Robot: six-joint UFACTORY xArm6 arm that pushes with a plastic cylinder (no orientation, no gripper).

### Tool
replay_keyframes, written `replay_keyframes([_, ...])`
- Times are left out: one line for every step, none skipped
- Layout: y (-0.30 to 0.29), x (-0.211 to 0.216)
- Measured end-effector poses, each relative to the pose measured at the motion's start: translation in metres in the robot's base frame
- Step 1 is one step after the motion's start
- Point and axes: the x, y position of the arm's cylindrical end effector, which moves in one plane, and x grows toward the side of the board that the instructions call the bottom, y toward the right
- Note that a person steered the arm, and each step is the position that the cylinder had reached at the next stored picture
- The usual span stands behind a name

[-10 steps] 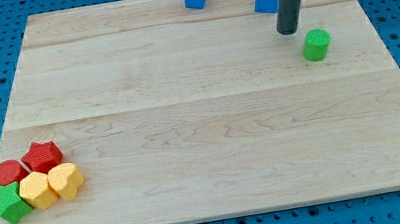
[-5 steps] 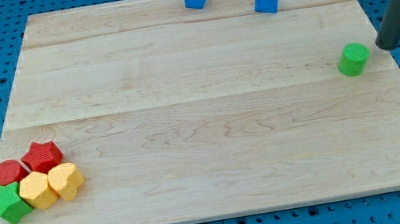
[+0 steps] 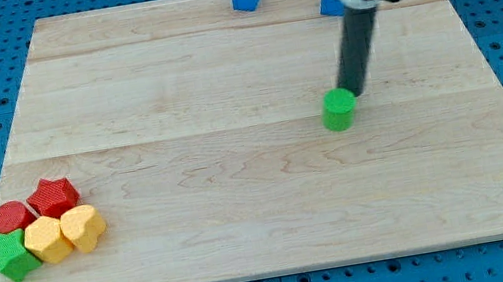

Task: Push the green circle towards bottom left

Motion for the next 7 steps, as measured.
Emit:
replay_keyframes([-0.047, 0.009])
replay_keyframes([-0.089, 0.016])
replay_keyframes([-0.131, 0.023])
replay_keyframes([-0.114, 0.025])
replay_keyframes([-0.041, 0.016])
replay_keyframes([0.007, -0.010])
replay_keyframes([0.046, -0.013])
